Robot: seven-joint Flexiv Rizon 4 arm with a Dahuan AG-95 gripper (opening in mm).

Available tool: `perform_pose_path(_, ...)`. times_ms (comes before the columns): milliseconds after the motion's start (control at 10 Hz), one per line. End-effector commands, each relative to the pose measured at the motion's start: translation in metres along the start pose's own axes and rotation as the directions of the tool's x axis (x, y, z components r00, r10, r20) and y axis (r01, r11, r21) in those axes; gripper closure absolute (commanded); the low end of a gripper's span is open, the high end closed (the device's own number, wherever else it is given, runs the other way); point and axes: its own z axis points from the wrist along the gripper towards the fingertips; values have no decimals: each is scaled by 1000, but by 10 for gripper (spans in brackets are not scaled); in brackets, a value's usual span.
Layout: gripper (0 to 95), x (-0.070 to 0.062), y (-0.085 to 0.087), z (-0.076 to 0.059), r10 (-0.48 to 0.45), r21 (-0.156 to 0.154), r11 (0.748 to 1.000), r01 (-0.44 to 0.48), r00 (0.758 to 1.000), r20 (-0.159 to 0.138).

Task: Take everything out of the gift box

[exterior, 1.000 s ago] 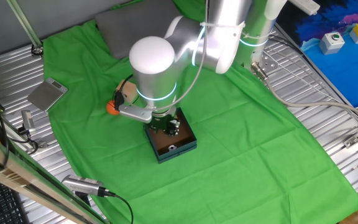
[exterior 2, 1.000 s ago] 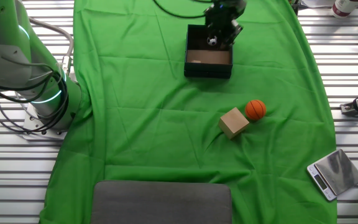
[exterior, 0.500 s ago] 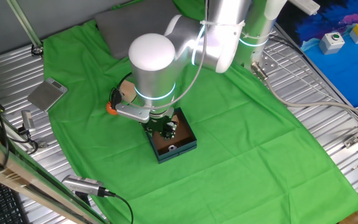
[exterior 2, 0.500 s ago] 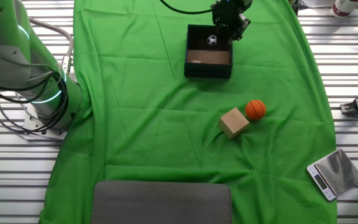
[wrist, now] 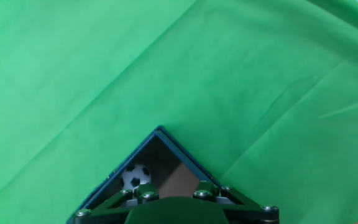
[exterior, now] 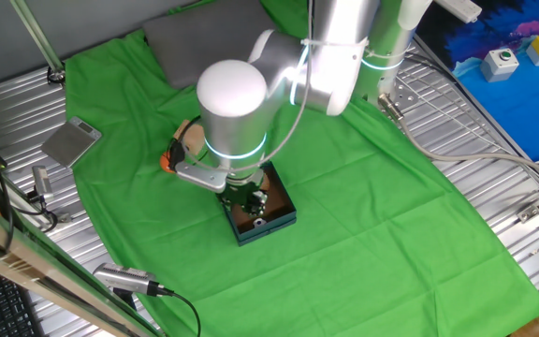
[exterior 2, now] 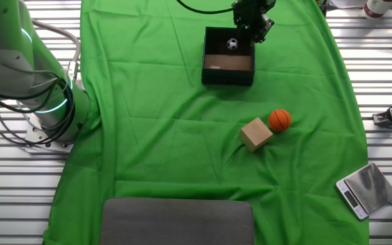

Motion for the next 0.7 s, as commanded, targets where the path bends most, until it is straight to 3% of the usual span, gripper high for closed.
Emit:
perform_pose_path(100, 570, 0, 1, 7, -2, 4, 1000, 2, 1000, 9)
perform_pose_path(700, 570, 8, 3, 38, -20, 26, 999, 19, 999, 32)
